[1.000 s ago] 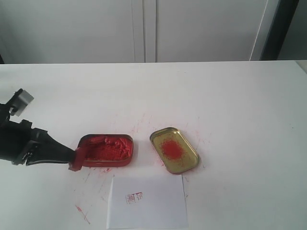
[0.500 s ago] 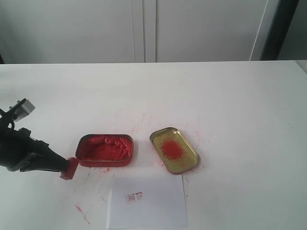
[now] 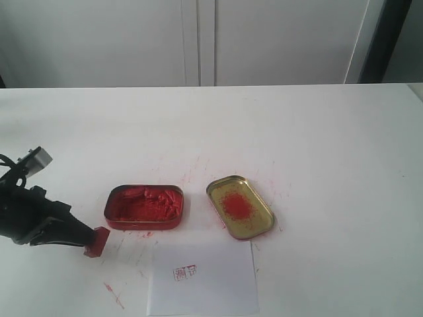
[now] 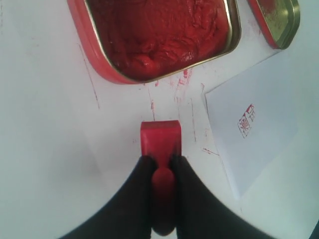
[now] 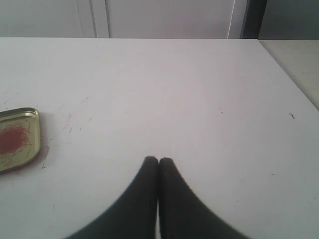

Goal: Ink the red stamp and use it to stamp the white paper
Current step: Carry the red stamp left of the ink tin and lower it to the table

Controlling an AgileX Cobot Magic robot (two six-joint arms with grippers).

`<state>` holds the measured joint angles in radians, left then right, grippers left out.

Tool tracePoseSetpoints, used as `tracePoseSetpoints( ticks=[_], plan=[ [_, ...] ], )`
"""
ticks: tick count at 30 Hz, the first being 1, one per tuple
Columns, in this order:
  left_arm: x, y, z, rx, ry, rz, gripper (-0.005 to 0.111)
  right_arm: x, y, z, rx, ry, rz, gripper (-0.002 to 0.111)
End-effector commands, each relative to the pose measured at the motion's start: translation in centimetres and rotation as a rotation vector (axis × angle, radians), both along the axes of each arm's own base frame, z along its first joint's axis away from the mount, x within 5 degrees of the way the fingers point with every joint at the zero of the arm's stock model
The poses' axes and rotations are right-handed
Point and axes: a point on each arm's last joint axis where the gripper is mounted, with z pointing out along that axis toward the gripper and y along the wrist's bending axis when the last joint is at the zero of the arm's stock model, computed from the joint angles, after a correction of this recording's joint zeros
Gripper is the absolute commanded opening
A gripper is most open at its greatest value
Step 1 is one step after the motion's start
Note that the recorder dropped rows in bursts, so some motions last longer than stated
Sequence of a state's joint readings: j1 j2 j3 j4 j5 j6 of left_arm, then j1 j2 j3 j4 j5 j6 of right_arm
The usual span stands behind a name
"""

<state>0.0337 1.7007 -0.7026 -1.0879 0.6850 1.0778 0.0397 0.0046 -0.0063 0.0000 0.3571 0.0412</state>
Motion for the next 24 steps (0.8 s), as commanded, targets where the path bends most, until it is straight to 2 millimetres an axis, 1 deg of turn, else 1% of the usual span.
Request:
tracePoseSetpoints(
  ticks=[1,4,24],
  plan=[
    [-0.19,-0.09,-0.28,-0.027,0.031,-0.006,0.0,0.02,0.0,-0.07,0.001,-0.012,0.0,0.0],
    [-0.22,-0.18,-0.65,-0.043,0.055,-0.01,0.0,0.02,0.0,-0.07,0.001,-0.012,0.0,0.0],
    [-0.1,-0.24,-0.66,-0.057,0.065,0.013,0.0,0.02,0.0,-0.07,0.022,-0.011,-0.006,0.0]
  ],
)
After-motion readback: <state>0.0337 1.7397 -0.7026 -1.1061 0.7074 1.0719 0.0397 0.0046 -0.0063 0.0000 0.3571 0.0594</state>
